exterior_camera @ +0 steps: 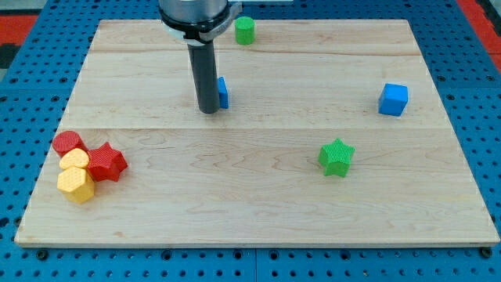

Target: Move the green star to the bottom center

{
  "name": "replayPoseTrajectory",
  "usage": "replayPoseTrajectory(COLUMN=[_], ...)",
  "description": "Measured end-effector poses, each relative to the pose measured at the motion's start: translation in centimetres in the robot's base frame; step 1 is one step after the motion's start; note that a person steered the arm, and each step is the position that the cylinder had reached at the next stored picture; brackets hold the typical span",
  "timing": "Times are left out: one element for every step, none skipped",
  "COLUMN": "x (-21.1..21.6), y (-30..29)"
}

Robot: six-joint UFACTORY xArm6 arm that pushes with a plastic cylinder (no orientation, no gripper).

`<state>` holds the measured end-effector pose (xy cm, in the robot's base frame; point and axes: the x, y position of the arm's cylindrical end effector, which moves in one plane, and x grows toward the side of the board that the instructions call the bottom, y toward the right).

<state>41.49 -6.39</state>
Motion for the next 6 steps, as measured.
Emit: replayPoseTrajectory(x=[3.1,3.2,7.5,7.9,11.1,16.4], y=[8.1,19.4,22.7,15.2,12.8,15.9])
